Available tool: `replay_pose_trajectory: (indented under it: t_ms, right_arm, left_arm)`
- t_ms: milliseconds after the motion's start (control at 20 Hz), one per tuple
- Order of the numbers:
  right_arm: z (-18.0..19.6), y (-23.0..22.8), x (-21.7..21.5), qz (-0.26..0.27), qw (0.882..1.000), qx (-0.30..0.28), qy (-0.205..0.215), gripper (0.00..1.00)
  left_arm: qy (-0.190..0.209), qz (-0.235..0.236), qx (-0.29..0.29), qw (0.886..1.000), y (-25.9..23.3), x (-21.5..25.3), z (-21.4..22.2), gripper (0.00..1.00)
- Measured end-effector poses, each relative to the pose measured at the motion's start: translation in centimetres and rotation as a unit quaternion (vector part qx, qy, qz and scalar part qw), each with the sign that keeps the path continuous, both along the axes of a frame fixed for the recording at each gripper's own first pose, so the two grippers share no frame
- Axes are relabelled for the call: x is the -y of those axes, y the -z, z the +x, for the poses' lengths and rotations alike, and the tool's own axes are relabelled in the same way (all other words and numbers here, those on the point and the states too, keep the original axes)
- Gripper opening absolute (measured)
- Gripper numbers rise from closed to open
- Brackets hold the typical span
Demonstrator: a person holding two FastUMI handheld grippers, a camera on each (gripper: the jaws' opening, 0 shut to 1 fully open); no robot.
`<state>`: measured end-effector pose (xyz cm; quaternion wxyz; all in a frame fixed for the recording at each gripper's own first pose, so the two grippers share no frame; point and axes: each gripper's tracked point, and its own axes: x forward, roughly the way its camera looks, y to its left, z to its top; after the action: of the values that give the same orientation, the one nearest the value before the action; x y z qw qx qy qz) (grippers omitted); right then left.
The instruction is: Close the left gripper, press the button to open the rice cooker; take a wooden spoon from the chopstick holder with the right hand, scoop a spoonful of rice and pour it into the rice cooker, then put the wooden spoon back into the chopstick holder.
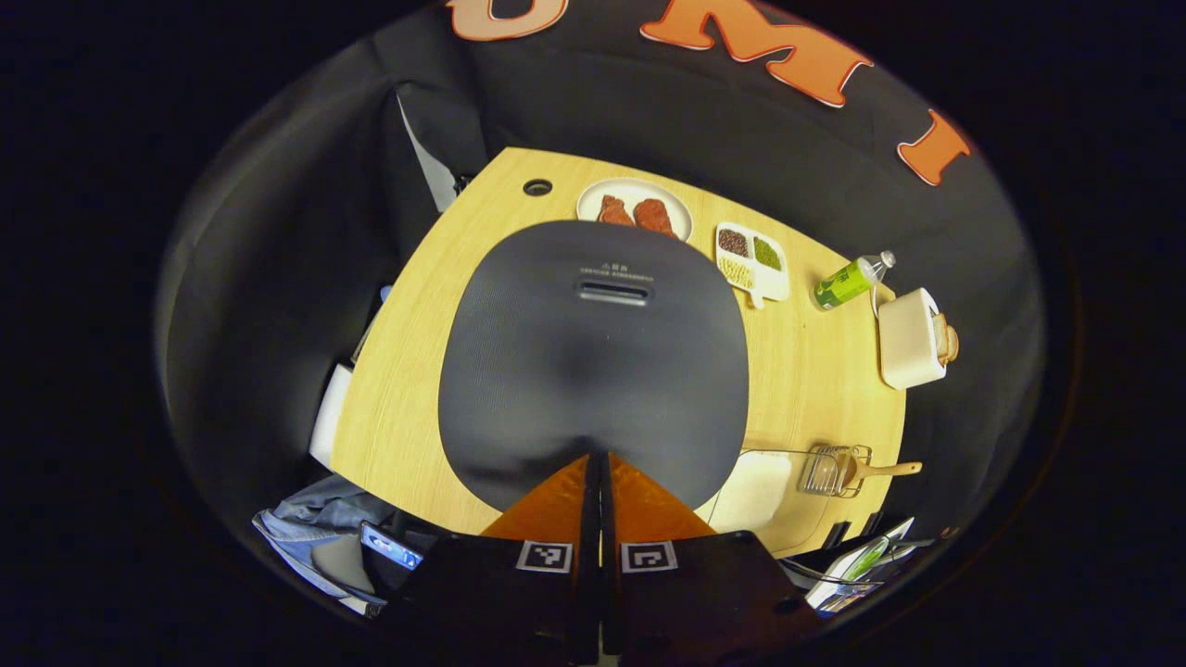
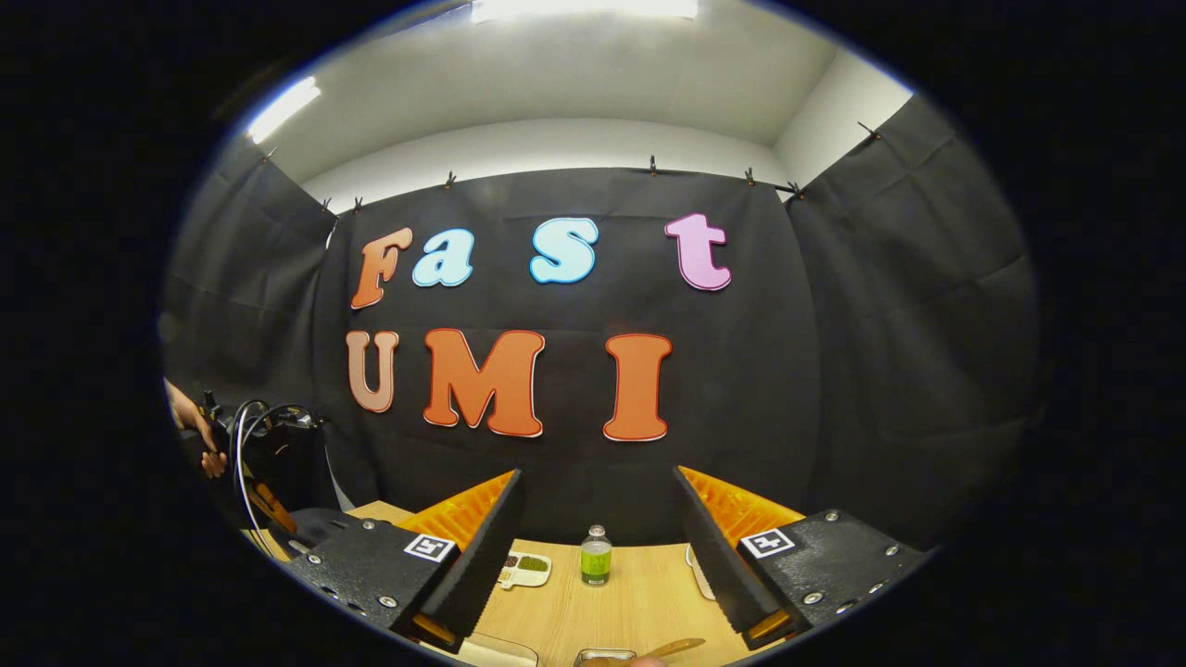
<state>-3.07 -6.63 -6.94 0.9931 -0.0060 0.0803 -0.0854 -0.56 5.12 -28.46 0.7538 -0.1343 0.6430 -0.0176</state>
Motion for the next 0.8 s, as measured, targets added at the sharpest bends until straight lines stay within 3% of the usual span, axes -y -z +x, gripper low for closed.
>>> replay_pose_trajectory:
  t_ms: [650,700,800]
  right_arm:
    - [-0.1,3.5,0.4,-0.005,0.998,-0.052,0.017,0.96]
    - [0.0,3.8,0.3,-0.004,0.998,-0.057,0.017,1.0]
    - [0.2,4.5,0.0,-0.002,0.998,-0.067,0.015,0.96]
  left_arm:
    - [0.01,-0.032,-0.074,0.997,2.0,0.6,-0.7,0.06]
    - [0.014,-0.034,-0.082,0.996,1.9,0.6,-0.9,0.06]
    - [0.025,-0.036,-0.092,0.995,1.9,0.6,-0.8,0.06]
